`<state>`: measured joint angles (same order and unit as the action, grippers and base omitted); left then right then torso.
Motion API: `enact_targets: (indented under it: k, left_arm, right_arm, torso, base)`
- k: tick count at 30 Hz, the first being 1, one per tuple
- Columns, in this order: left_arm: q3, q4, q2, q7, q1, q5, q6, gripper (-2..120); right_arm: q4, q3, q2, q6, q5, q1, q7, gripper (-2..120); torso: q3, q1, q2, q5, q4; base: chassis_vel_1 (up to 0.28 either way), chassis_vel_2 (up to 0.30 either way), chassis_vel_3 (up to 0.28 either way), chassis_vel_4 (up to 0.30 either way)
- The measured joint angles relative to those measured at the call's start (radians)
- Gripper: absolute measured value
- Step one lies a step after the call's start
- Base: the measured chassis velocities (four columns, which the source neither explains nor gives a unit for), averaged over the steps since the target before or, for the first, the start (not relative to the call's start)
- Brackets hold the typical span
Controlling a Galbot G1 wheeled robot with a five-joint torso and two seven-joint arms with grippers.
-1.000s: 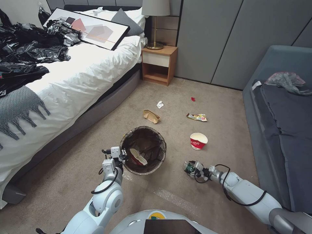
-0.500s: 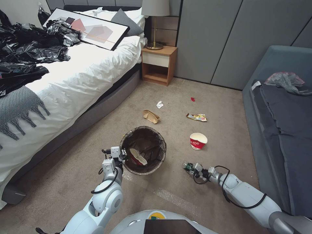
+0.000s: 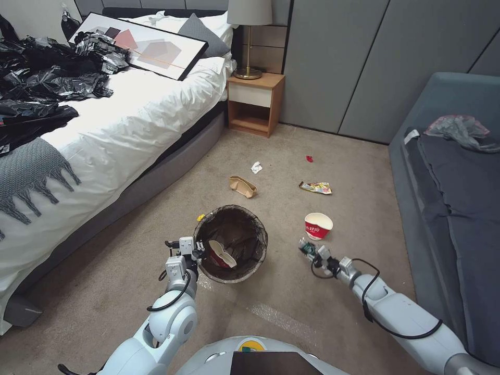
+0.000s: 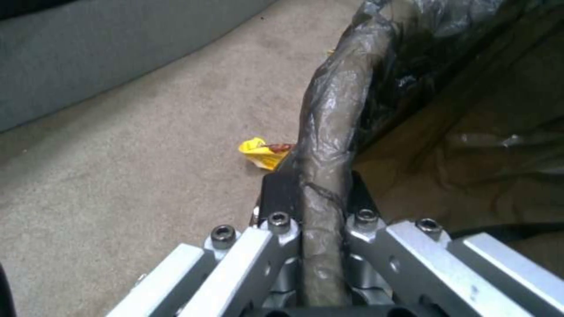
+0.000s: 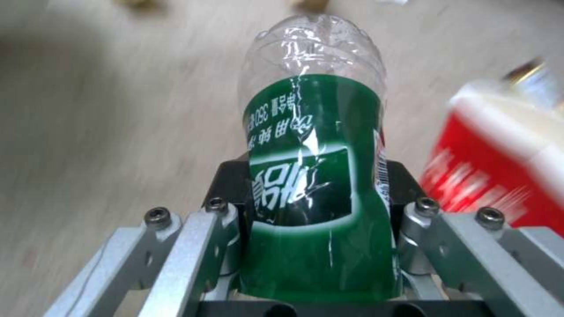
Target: Pick up the trash bin, then pick up the garbage from the floor and place it into the trash bin.
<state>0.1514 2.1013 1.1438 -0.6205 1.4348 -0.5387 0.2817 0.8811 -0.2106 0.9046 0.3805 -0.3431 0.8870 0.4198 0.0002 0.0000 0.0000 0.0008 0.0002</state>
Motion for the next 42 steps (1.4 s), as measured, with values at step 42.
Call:
enact_targets:
  k: [42]
  left_arm:
    - [-0.04,-0.007,-0.02,0.018,-0.014,-0.034,0.025,3]
  right_arm:
    - [1.275,0.365,-0.151,-0.104,-0.14,0.312,-0.479,30]
  torso:
    - [0.0,0.0,0.0,-0.0009,-0.0002]
  base:
    - [0.0,0.0,0.0,0.0]
